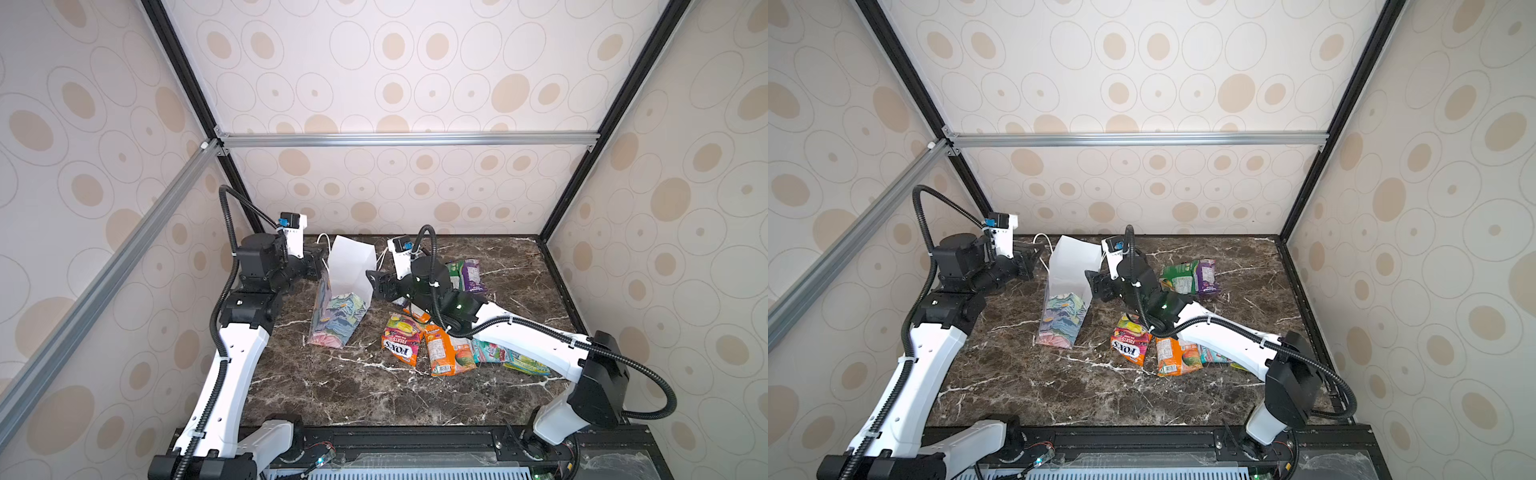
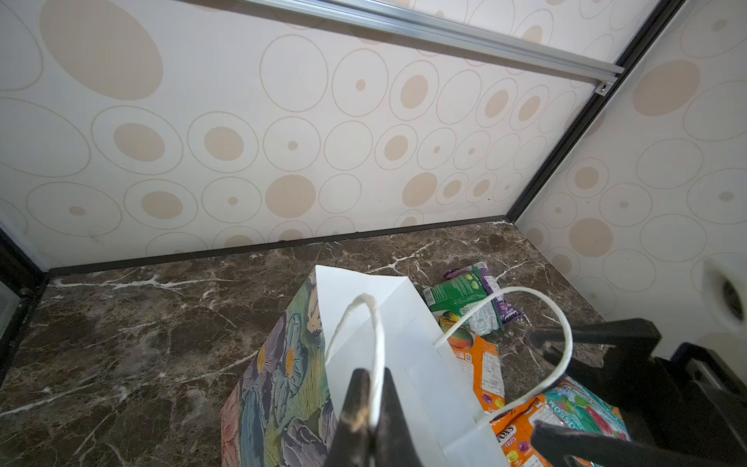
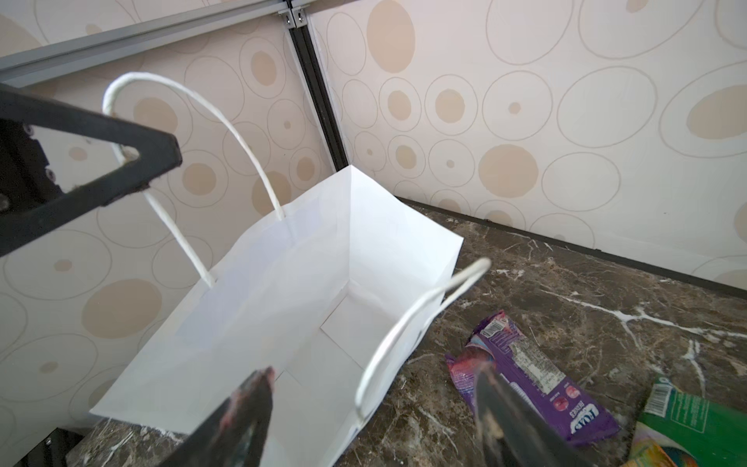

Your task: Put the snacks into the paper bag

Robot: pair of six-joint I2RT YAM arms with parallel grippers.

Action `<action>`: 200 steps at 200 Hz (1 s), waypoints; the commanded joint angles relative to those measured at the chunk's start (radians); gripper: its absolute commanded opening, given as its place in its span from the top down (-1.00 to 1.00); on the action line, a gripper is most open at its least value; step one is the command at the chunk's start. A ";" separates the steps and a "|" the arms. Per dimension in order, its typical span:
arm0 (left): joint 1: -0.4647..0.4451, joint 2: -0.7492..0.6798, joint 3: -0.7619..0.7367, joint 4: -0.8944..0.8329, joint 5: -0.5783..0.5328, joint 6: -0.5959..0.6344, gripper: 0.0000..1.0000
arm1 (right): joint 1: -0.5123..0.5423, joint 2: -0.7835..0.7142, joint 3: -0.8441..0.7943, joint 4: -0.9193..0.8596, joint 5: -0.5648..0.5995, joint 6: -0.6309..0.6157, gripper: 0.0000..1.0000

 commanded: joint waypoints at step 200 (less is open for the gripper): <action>-0.001 -0.030 -0.008 0.016 -0.027 0.032 1.00 | -0.019 0.082 0.120 -0.017 0.035 0.058 -0.06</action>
